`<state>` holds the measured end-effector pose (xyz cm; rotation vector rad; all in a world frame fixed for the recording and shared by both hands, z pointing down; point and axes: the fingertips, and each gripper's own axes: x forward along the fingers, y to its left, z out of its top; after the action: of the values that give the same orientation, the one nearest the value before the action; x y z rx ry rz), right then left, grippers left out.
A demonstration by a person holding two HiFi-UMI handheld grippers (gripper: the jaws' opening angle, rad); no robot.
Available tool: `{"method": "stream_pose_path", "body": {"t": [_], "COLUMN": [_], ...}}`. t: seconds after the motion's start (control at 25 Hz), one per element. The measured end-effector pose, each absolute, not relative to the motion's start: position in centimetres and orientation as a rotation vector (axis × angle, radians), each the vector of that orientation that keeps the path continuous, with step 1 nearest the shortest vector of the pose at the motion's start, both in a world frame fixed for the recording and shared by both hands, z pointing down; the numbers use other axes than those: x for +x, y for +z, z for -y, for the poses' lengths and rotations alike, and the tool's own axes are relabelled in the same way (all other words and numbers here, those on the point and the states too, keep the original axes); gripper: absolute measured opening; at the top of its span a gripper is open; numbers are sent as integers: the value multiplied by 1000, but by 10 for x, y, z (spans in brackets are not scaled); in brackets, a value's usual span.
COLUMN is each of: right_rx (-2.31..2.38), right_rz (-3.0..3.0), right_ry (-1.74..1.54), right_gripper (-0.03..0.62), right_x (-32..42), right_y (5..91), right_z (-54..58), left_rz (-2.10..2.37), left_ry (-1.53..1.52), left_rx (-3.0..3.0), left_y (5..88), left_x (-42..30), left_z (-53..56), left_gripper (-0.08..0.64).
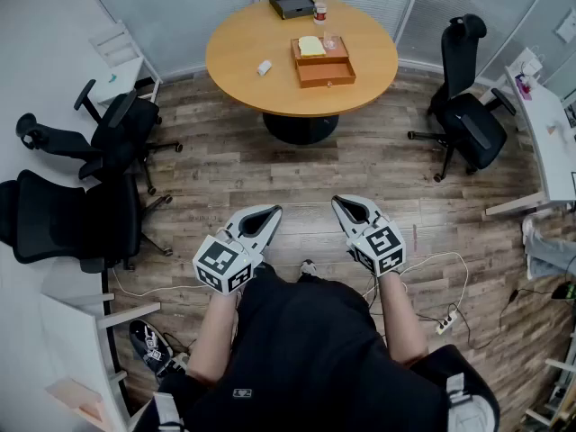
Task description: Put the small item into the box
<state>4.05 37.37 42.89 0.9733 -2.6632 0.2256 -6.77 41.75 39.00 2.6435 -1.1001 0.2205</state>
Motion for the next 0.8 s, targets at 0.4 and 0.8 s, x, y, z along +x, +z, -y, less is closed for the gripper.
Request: {"method": "stream_pose_path", "body": {"t": [0.4, 0.8], "right_rx": [917, 915], "right_rz": [2660, 2657], "right_ry": [249, 267], "right_gripper": [5, 5], "right_x": [39, 42], "right_y": [461, 465], "right_z": [-384, -383], "left_rz": [1111, 1105], "left_ry": [226, 230], "left_rx": [2626, 2621], "left_y": [395, 397], "left_x": [-71, -66], "left_z": [-420, -418], "left_gripper": [6, 6]}}
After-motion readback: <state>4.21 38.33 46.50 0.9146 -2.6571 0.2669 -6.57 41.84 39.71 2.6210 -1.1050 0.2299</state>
